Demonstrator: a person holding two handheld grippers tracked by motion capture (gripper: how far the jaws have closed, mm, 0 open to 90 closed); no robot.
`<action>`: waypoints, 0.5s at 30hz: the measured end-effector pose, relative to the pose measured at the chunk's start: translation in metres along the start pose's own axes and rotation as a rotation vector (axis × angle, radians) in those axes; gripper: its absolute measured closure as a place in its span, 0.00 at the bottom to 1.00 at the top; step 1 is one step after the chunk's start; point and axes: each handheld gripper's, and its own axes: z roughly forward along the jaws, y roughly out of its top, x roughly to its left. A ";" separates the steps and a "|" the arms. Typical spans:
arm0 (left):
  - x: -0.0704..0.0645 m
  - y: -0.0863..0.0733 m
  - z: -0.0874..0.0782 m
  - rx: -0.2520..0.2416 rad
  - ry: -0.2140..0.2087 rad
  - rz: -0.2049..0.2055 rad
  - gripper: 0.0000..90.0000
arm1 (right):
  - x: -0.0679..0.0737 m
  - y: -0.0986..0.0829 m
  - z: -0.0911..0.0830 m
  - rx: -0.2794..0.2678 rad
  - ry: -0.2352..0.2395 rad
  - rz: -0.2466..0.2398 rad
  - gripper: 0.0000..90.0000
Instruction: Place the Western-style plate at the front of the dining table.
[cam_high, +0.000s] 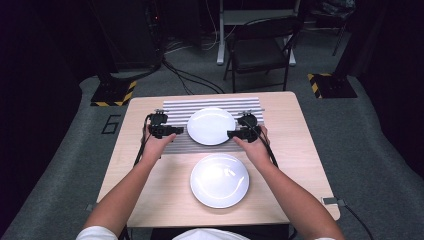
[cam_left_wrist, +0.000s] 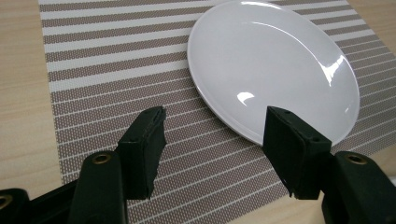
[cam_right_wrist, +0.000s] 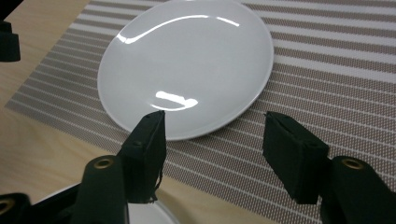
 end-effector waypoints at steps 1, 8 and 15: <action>0.000 -0.002 -0.001 -0.003 -0.005 0.000 0.43 | 0.001 -0.001 -0.002 0.000 0.004 -0.005 0.42; -0.004 -0.014 -0.012 -0.016 -0.032 -0.005 0.43 | 0.004 -0.011 -0.019 -0.035 0.023 -0.029 0.41; -0.007 -0.023 -0.021 -0.030 -0.052 0.007 0.43 | 0.001 -0.024 -0.029 -0.044 0.022 -0.042 0.40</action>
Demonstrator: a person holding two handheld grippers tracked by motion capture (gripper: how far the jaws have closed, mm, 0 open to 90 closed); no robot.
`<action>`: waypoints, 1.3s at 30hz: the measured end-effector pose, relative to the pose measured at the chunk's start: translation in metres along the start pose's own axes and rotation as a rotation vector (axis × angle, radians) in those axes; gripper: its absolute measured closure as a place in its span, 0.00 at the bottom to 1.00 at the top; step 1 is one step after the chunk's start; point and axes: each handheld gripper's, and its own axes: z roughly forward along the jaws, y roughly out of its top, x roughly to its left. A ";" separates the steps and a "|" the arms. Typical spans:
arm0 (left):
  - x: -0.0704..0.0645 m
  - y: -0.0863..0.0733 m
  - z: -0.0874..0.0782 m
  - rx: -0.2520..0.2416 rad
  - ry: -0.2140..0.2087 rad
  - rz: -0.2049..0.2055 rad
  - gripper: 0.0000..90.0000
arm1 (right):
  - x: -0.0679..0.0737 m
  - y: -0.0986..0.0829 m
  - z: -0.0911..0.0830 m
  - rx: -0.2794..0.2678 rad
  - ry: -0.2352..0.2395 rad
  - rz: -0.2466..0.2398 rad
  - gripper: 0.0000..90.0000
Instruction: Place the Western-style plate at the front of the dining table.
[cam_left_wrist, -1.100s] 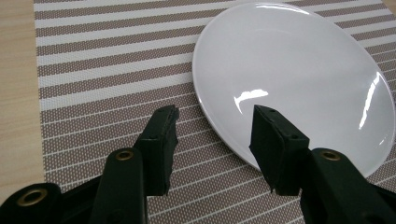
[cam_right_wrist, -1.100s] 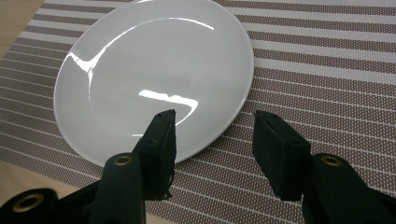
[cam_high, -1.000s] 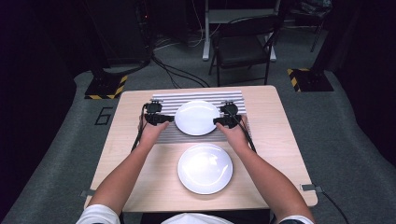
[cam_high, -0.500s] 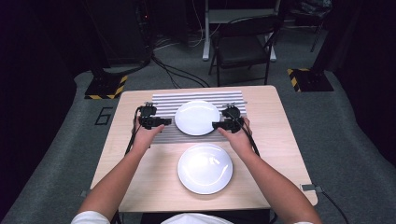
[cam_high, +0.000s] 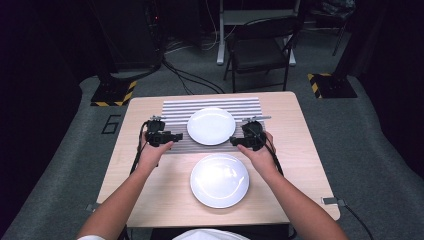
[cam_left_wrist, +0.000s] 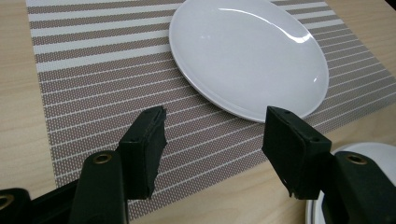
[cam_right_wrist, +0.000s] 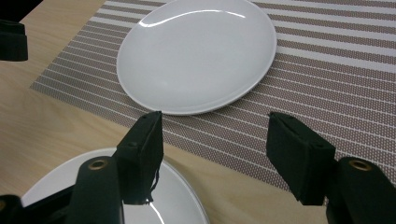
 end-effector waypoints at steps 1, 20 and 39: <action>0.000 -0.002 -0.002 -0.007 -0.003 -0.001 0.43 | -0.001 -0.002 -0.002 -0.003 -0.002 -0.001 0.40; 0.005 -0.041 -0.019 -0.003 0.013 -0.006 0.42 | -0.021 -0.044 -0.030 -0.027 -0.017 0.058 0.38; 0.007 -0.068 -0.011 0.017 0.015 0.033 0.43 | -0.027 -0.072 -0.020 -0.026 -0.076 0.043 0.38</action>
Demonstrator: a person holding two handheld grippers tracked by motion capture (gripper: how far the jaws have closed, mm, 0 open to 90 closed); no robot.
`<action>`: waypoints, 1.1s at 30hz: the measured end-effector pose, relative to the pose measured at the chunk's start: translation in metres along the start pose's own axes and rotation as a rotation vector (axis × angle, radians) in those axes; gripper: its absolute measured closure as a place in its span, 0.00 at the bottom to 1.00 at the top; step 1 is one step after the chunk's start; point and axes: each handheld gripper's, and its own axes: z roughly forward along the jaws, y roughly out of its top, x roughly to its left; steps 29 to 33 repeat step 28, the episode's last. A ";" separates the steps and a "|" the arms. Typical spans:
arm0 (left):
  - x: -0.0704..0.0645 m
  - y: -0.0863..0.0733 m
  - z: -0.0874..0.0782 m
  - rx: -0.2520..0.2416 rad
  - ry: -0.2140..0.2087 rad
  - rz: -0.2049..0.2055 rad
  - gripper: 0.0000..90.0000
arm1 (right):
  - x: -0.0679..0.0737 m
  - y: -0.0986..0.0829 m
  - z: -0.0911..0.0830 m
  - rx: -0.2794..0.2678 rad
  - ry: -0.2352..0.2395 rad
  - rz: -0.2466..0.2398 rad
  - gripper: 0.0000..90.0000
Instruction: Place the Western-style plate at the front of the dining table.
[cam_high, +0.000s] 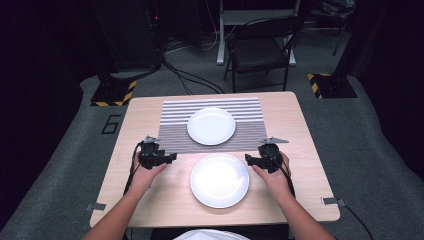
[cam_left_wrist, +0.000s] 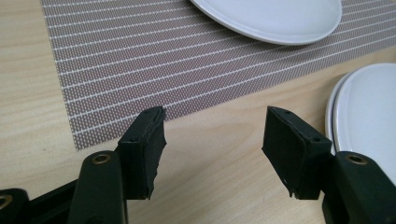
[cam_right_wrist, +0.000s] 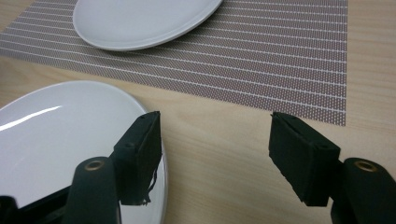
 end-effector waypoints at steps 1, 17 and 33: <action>0.000 -0.001 0.001 -0.003 0.002 0.001 0.43 | 0.000 -0.001 0.000 0.007 -0.003 0.008 0.38; -0.002 -0.011 0.015 0.071 0.020 0.085 0.44 | -0.008 -0.011 0.004 0.018 -0.045 0.004 0.38; -0.003 -0.011 0.021 0.078 0.008 0.102 0.44 | -0.016 -0.016 0.007 0.020 -0.068 0.022 0.38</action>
